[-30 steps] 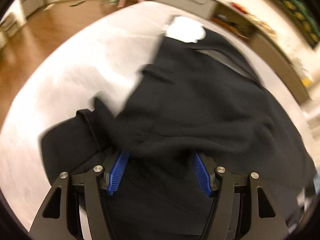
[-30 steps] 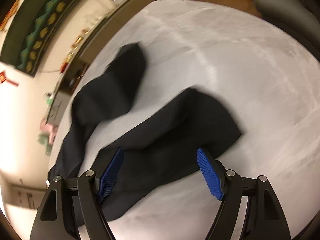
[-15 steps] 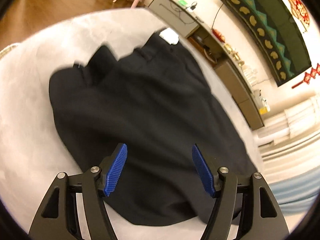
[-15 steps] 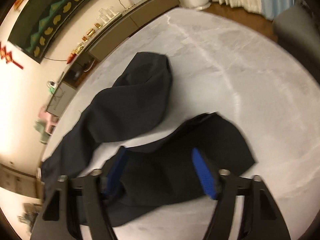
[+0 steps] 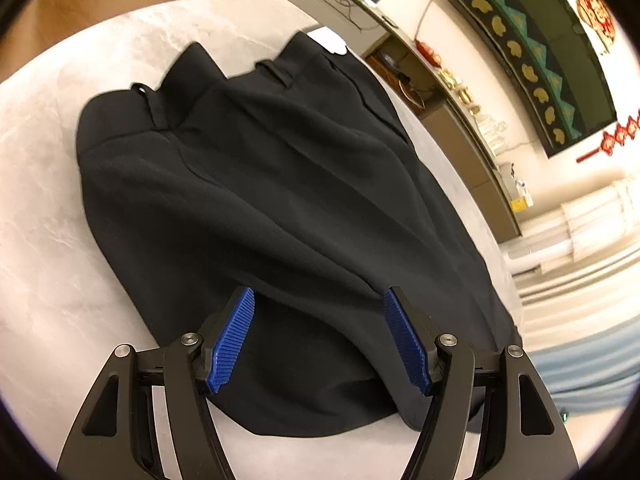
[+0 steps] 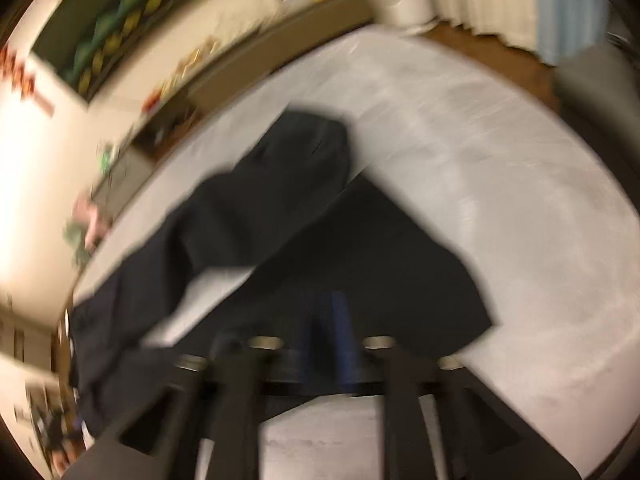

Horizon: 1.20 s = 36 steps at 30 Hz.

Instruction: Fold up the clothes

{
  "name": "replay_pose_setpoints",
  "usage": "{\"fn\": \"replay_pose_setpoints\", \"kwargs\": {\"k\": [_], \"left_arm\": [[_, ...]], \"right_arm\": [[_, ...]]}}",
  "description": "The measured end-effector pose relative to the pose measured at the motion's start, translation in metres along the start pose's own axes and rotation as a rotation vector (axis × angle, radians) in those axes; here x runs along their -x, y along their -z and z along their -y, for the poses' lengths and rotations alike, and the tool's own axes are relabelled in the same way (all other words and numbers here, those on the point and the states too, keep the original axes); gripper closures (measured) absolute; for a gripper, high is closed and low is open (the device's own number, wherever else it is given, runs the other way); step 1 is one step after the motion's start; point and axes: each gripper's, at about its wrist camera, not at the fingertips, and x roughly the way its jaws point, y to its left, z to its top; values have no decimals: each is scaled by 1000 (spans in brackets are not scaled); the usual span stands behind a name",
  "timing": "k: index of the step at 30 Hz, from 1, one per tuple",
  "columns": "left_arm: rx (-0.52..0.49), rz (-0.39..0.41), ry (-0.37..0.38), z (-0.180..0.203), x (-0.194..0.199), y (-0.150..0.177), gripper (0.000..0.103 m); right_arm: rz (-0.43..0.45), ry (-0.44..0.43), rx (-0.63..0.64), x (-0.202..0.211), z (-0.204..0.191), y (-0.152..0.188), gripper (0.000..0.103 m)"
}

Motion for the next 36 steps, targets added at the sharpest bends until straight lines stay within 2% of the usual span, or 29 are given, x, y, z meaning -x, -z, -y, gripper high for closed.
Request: {"fn": "replay_pose_setpoints", "kwargs": {"k": [1, 3, 5, 6, 8, 9, 11, 12, 13, 14, 15, 16, 17, 19, 22, 25, 26, 27, 28, 30, 32, 33, 36], "left_arm": [[-10, -6, 0, 2, -2, 2, 33], [-27, -19, -3, 6, -5, 8, 33], [-34, -33, -11, 7, -9, 11, 33], [-37, -38, -15, 8, -12, 12, 33], [-43, -44, -20, 9, -15, 12, 33], [-45, -44, -20, 9, -16, 11, 33], [-43, -41, -14, 8, -15, 10, 33], [-37, -40, -11, 7, -15, 9, 33], [-30, -40, -7, 6, -16, 9, 33], [-24, -41, 0, 5, -16, 8, 33], [-20, -43, 7, 4, -16, 8, 33], [-15, -45, 15, 3, -16, 7, 33], [-13, -43, 20, 3, -15, 7, 33], [-16, -30, 34, 4, -12, 7, 33], [-8, -16, 69, 5, -7, 7, 33], [25, -59, 98, 2, -17, 6, 32], [36, -81, 103, 1, -22, 6, 32], [45, -94, 101, 0, -27, 6, 32], [49, -97, 95, 1, -30, 5, 32], [54, -94, 86, 1, -35, 1, 32], [64, -87, 90, 0, -37, -3, 32], [69, -84, 95, -2, -37, -4, 32], [82, -80, 117, -7, -37, -5, 32]], "right_arm": [[-16, 9, 31, -8, -10, 0, 38], [-40, 12, 104, -20, -36, 0, 37], [-53, -34, 154, -25, -65, 4, 32], [-58, -13, 195, -31, -80, 7, 27], [-69, 56, 275, -46, -105, 12, 26], [-81, 119, 302, -59, -112, 13, 26], [-72, 182, 314, -71, -115, 13, 25], [-67, 213, 320, -77, -117, 13, 31], [-62, 227, 351, -78, -121, 14, 47], [-56, 240, 384, -79, -126, 16, 63], [-60, 240, 415, -79, -131, 18, 89], [-64, 240, 446, -79, -135, 21, 102], [-62, 225, 439, -76, -135, 22, 102], [3, 192, 420, -50, -135, 23, 102], [132, 79, 296, 20, -111, 45, 102], [260, -35, 168, 90, -85, 67, 102], [228, -41, 101, 84, -69, 75, 102], [193, -47, 33, 77, -51, 84, 101], [155, -31, 10, 70, -44, 87, 97], [82, -41, -3, 55, -45, 82, 95], [82, -13, 79, 45, -70, 75, 56], [83, 2, 120, 40, -82, 72, 25], [58, 49, 161, 0, -113, 53, 22]]}}
